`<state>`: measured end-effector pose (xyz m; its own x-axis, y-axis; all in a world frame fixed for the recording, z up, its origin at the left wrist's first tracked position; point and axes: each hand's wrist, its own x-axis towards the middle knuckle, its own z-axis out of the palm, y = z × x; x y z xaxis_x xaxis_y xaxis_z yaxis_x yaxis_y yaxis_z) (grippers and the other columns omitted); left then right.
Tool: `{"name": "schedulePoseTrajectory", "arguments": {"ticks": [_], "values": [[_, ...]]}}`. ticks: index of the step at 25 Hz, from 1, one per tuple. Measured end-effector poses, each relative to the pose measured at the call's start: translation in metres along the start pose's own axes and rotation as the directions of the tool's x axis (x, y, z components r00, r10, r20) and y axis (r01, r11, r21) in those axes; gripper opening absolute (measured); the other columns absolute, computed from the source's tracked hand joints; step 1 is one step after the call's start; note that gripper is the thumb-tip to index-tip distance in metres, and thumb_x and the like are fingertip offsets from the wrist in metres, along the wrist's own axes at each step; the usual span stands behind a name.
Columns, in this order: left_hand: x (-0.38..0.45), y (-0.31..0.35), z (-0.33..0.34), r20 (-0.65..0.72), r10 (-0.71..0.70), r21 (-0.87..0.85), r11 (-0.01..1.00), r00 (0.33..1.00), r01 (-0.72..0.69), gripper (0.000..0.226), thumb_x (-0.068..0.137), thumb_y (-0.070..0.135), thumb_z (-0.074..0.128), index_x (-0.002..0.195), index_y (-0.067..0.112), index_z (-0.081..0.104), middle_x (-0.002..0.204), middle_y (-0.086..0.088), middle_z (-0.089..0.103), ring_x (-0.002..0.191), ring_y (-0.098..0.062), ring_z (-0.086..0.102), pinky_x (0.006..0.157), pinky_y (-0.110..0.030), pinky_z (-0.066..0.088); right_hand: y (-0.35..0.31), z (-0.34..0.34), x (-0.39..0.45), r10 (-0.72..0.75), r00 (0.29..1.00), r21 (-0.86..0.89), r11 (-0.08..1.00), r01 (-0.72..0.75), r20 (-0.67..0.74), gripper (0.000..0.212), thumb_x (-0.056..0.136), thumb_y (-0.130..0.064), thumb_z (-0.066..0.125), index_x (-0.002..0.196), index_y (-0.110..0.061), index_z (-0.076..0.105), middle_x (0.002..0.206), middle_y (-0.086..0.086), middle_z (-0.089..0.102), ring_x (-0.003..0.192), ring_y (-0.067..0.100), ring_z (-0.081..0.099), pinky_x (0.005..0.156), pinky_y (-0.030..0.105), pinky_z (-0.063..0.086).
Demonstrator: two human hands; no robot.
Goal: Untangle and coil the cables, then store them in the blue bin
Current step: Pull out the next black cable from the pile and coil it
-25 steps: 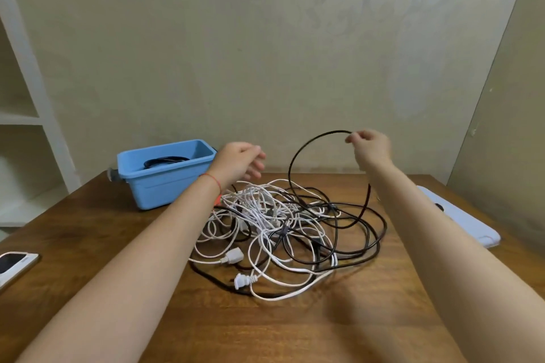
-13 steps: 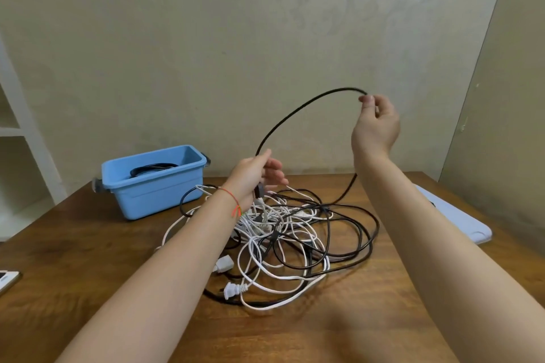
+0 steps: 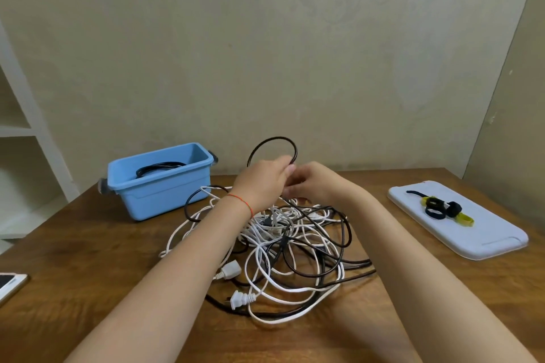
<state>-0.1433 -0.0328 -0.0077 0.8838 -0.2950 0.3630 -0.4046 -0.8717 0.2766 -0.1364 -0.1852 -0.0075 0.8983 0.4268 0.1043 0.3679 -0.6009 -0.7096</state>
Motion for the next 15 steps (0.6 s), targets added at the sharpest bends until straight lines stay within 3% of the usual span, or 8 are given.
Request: {"name": "schedulePoseTrajectory", "arguments": {"ticks": [3, 6, 8, 10, 12, 15], "values": [[0.000, -0.011, -0.006, 0.062, -0.058, 0.267, 0.963, 0.996, 0.039, 0.035, 0.106, 0.044, 0.031, 0.091, 0.022, 0.054, 0.098, -0.009, 0.067, 0.095, -0.031, 0.061, 0.067, -0.034, 0.036, 0.012, -0.011, 0.000, 0.060, 0.990, 0.148, 0.986, -0.078, 0.125, 0.009, 0.088, -0.007, 0.071, 0.097, -0.006, 0.066, 0.058, -0.002, 0.053, 0.043, 0.008, 0.042, 0.042, 0.019, 0.033], [0.007, -0.025, -0.015, 0.077, -0.147, 0.319, 0.941, 0.986, 0.115, 0.060, 0.103, 0.057, 0.025, 0.063, 0.018, 0.047, 0.075, -0.004, 0.061, 0.076, -0.025, 0.058, 0.064, -0.033, 0.038, 0.042, -0.035, -0.004, 0.109, 0.993, 0.252, 0.961, -0.116, 0.043, 0.012, 0.087, -0.003, 0.070, 0.097, -0.005, 0.063, 0.072, 0.010, 0.054, 0.047, 0.012, 0.043, 0.043, 0.022, 0.034], [0.013, -0.034, -0.016, 0.101, -0.200, 0.119, 0.975, 0.975, 0.187, 0.065, 0.100, 0.063, 0.031, 0.055, 0.017, 0.039, 0.057, -0.001, 0.047, 0.057, -0.022, 0.048, 0.062, -0.032, 0.035, 0.064, -0.048, -0.009, 0.141, 0.987, 0.408, 0.908, -0.096, -0.081, 0.014, 0.086, 0.001, 0.070, 0.094, -0.003, 0.060, 0.071, 0.012, 0.054, 0.052, 0.018, 0.047, 0.048, 0.026, 0.042], [0.017, -0.035, -0.015, 0.192, -0.192, -0.279, 0.929, 0.962, 0.241, 0.062, 0.099, 0.060, 0.043, 0.053, 0.017, 0.036, 0.048, 0.000, 0.033, 0.045, -0.019, 0.034, 0.056, -0.028, 0.032, 0.077, -0.053, -0.014, 0.139, 0.964, 0.540, 0.842, 0.006, -0.228, 0.015, 0.084, 0.004, 0.071, 0.091, -0.001, 0.058, 0.068, 0.013, 0.058, 0.055, 0.022, 0.055, 0.055, 0.030, 0.050], [0.018, -0.027, -0.013, 0.309, -0.095, -0.659, 0.696, 0.946, 0.285, 0.059, 0.098, 0.051, 0.049, 0.052, 0.018, 0.035, 0.044, 0.001, 0.023, 0.039, -0.016, 0.022, 0.047, -0.024, 0.031, 0.083, -0.051, -0.014, 0.126, 0.922, 0.583, 0.803, 0.123, -0.367, 0.013, 0.082, 0.005, 0.072, 0.088, 0.004, 0.060, 0.068, 0.016, 0.063, 0.056, 0.022, 0.063, 0.058, 0.034, 0.056], [0.025, -0.019, -0.010, 0.350, 0.048, -0.906, 0.272, 0.936, 0.325, 0.050, 0.095, 0.047, 0.047, 0.053, 0.019, 0.044, 0.039, 0.006, 0.017, 0.032, -0.008, 0.019, 0.044, -0.024, 0.032, 0.084, -0.052, -0.013, 0.067, 0.926, 0.416, 0.904, 0.102, -0.372, 0.014, 0.085, -0.007, 0.074, 0.089, 0.004, 0.066, 0.078, 0.020, 0.071, 0.065, 0.025, 0.069, 0.068, 0.036, 0.061]]}}
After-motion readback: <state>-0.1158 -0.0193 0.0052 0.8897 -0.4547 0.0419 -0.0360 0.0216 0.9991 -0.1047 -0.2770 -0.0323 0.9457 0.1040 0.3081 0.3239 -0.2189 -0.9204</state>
